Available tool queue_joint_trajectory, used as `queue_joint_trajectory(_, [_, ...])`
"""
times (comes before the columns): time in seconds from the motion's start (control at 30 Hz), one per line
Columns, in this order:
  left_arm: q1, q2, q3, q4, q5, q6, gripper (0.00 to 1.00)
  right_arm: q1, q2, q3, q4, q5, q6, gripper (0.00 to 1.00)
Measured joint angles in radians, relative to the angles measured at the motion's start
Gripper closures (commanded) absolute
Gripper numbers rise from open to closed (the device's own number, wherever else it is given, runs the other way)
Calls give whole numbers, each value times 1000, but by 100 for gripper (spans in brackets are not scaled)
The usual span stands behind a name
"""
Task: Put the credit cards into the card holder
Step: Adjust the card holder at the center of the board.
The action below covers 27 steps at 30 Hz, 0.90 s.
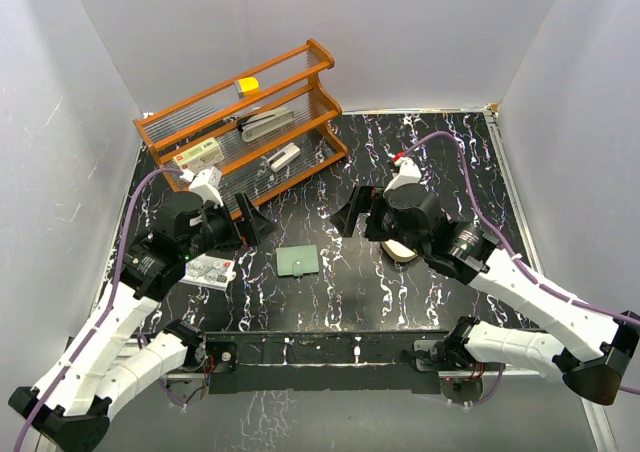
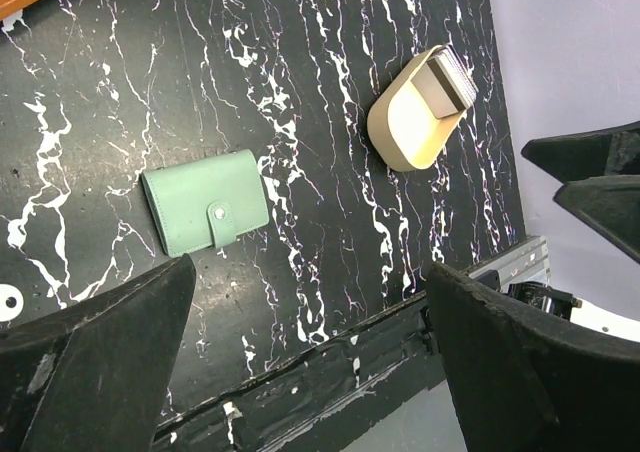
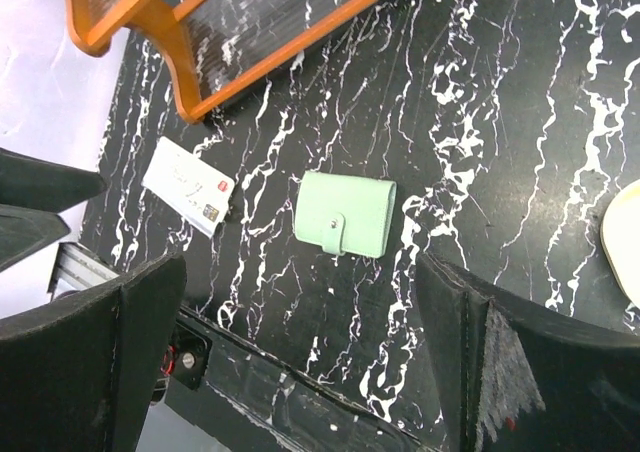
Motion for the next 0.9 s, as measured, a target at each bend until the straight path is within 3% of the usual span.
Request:
queue_joint_trajectory(0.3, [0, 63, 0, -2, -26, 1, 3, 0, 23, -26, -4, 0, 19, 2])
queue_joint_trajectory(0.5, [0, 227, -1, -7, -6, 46, 21, 0, 47, -39, -5, 0, 35, 2])
queue_joint_trajectory(0.9, [0, 480, -69, 134, 71, 89, 25, 0, 83, -75, 7, -51, 37, 2])
